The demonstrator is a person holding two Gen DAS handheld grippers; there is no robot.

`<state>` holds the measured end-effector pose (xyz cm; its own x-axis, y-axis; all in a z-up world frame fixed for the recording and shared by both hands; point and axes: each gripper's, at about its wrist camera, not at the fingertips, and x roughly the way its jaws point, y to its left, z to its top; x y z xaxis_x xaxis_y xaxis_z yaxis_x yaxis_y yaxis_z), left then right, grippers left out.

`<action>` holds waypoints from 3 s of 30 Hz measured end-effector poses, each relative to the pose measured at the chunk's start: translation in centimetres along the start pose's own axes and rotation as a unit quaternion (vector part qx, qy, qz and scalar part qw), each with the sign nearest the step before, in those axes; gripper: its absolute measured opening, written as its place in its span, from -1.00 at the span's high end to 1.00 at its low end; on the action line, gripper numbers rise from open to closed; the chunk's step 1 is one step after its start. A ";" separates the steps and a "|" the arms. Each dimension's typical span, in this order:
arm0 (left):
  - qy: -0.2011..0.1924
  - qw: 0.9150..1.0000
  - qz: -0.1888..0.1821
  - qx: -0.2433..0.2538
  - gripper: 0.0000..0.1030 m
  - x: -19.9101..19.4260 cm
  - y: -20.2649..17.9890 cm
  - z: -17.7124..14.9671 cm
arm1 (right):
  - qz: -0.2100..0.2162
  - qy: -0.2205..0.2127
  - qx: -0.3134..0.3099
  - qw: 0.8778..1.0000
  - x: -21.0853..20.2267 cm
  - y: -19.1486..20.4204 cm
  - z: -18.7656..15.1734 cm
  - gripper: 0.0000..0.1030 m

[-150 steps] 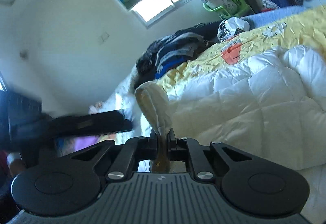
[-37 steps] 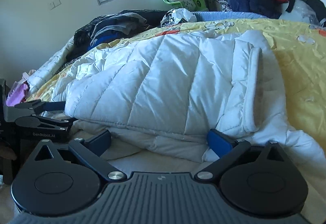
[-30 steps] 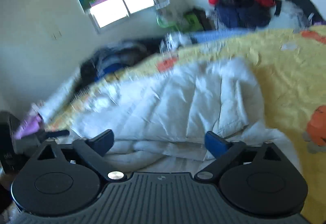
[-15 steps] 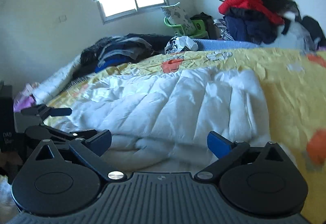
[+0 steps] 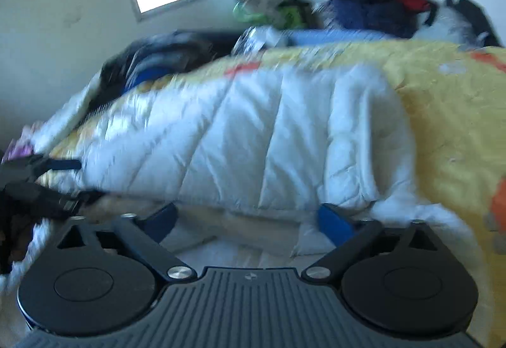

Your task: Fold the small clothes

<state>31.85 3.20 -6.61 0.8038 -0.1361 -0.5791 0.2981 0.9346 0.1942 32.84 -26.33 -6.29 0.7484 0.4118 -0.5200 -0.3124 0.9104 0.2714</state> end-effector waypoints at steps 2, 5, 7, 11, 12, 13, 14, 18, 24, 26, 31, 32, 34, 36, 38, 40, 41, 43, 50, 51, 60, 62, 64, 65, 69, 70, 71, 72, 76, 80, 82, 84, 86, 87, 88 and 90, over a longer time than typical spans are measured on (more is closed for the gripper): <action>-0.033 0.999 -0.024 0.019 -1.00 -1.8 -0.2 0.7 | 0.032 -0.068 0.016 0.997 -2.9 -0.1 0.6 -0.87; -0.051 0.998 -0.021 0.017 -1.00 -0.9 0.1 2.5 | 0.058 -0.116 0.036 0.991 -4.5 -0.3 2.1 -0.99; -0.037 0.999 -0.004 -0.006 -1.00 1.7 0.8 3.6 | 0.076 -0.101 0.065 0.990 -3.2 -0.7 3.8 -0.97; 0.014 0.995 0.019 -0.092 -1.00 7.3 3.4 4.8 | 0.053 -0.066 0.068 0.994 1.1 -0.8 6.7 -0.96; 0.024 0.994 0.029 -0.102 -1.00 8.5 3.8 4.6 | 0.038 -0.059 0.053 0.996 2.2 -0.6 7.0 -0.95; 0.036 0.993 0.041 -0.109 -1.00 9.5 4.3 4.3 | 0.026 -0.052 0.036 0.998 3.3 -0.6 7.3 -0.95; 0.048 0.990 0.052 -0.119 -1.00 10.4 4.8 3.9 | 0.015 -0.042 0.021 0.999 4.4 -0.6 7.3 -0.96; 0.051 0.984 0.043 -0.165 -1.00 11.2 6.6 2.7 | -0.009 0.020 0.033 0.999 8.6 -2.7 6.2 -0.94; 0.041 0.987 0.072 -0.135 -1.00 11.2 5.5 2.6 | 0.002 0.012 0.033 0.999 8.6 -2.9 5.2 -0.95; 0.047 0.986 0.087 -0.131 -1.00 10.6 5.3 3.0 | -0.009 0.014 0.043 0.999 7.6 -2.5 5.6 -0.93; 0.035 0.988 0.099 -0.114 -1.00 8.0 4.8 3.3 | 0.026 -0.032 0.056 0.998 1.6 -1.3 5.5 -0.98; 0.036 0.988 0.097 -0.118 -1.00 7.4 4.9 3.4 | 0.028 -0.034 0.051 0.998 0.6 -1.0 5.2 -0.98; 0.037 0.987 0.095 -0.126 -1.00 6.3 4.9 3.5 | 0.024 -0.029 0.037 0.999 -1.2 -0.3 4.2 -0.99; 0.038 0.986 0.098 -0.129 -1.00 5.1 4.8 3.6 | 0.024 -0.019 0.025 0.999 -2.6 0.2 3.0 -0.99; 0.041 0.985 0.095 -0.139 -1.00 3.6 4.5 3.4 | 0.015 -0.007 0.015 1.000 -3.5 0.7 1.9 -0.99; 0.043 0.984 0.081 -0.154 -1.00 1.8 3.9 2.7 | 0.007 0.006 0.004 1.000 -4.4 1.1 0.6 -0.99; 0.047 0.983 0.074 -0.163 -1.00 0.8 3.5 2.2 | 0.003 0.010 -0.006 1.000 -4.7 1.4 -0.1 -0.99; 0.047 0.981 0.051 -0.180 -1.00 -1.5 2.1 0.6 | -0.010 0.022 -0.030 0.999 -5.4 1.9 -1.5 -0.99; 0.081 0.985 0.034 -0.151 -1.00 -3.6 -2.6 -5.3 | -0.034 0.061 -0.078 0.995 -5.9 2.5 -5.8 -0.99; 0.080 0.985 0.039 -0.150 -1.00 -3.5 -2.7 -5.8 | -0.037 0.063 -0.076 0.994 -5.6 2.5 -6.0 -1.00; 0.054 0.987 0.032 -0.151 -1.00 -2.8 -2.4 -7.1 | -0.019 0.045 -0.073 0.996 -5.2 1.4 -7.1 -0.98; 0.055 0.987 0.034 -0.150 -1.00 -3.1 -2.5 -7.1 | -0.023 0.046 -0.076 0.996 -5.3 1.6 -7.1 -0.97; 0.059 0.985 0.046 -0.154 -1.00 -4.3 -2.4 -7.1 | -0.040 0.048 -0.076 0.995 -5.8 1.9 -7.0 -0.99; 0.056 0.985 0.045 -0.154 -1.00 -5.3 -2.2 -7.2 | -0.042 0.047 -0.066 0.996 -6.5 1.9 -6.9 -0.99; 0.031 0.984 0.057 -0.168 -1.00 -10.5 -0.7 -8.8 | 0.010 0.028 0.038 0.999 -11.9 -0.9 -7.2 -0.98; 0.031 0.981 0.066 -0.180 -1.00 -11.6 0.0 -9.3 | 0.009 0.033 0.064 0.997 -13.3 -1.8 -7.5 -0.98; 0.035 0.977 0.074 -0.198 -1.00 -12.7 0.9 -10.1 | 0.005 0.038 0.089 0.995 -14.6 -2.8 -7.8 -0.98; 0.042 0.971 0.081 -0.221 -1.00 -13.7 1.9 -10.9 | 0.001 0.042 0.111 0.993 -15.9 -3.7 -8.2 -0.98; 0.096 0.941 0.078 -0.316 -1.00 -16.4 5.2 -15.1 | 0.001 0.075 0.200 0.977 -19.7 -6.9 -10.8 -0.96; 0.109 0.931 0.057 -0.345 -1.00 -18.5 5.6 -17.3 | 0.032 0.091 0.262 0.960 -21.7 -8.0 -13.0 -0.95; 0.110 0.929 0.035 -0.353 -1.00 -19.3 5.3 -17.7 | 0.066 0.108 0.298 0.946 -22.1 -8.3 -13.7 -0.97; 0.114 0.926 0.001 -0.360 -1.00 -19.8 5.0 -17.8 | 0.097 0.127 0.338 0.927 -22.2 -8.6 -14.5 -0.97; 0.120 0.915 -0.039 -0.384 -1.00 -20.2 4.9 -17.9 | 0.123 0.141 0.363 0.913 -22.1 -8.3 -15.2 -0.98; 0.125 0.903 -0.064 -0.406 -1.00 -20.4 5.1 -18.1 | 0.133 0.148 0.375 0.905 -22.0 -8.0 -15.5 -0.98; 0.129 0.892 -0.087 -0.425 -1.00 -20.6 5.3 -18.3 | 0.140 0.153 0.382 0.901 -21.9 -7.6 -15.8 -0.99; 0.139 0.863 -0.132 -0.468 -1.00 -20.6 5.8 -18.9 | 0.151 0.159 0.380 0.899 -21.8 -6.7 -16.1 -1.00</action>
<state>7.27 17.69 -8.51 0.5781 -0.4222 -0.6983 -0.1988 0.7571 -0.6223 9.24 -40.73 -9.79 0.4541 0.7365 -0.5013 0.1071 0.5135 0.8514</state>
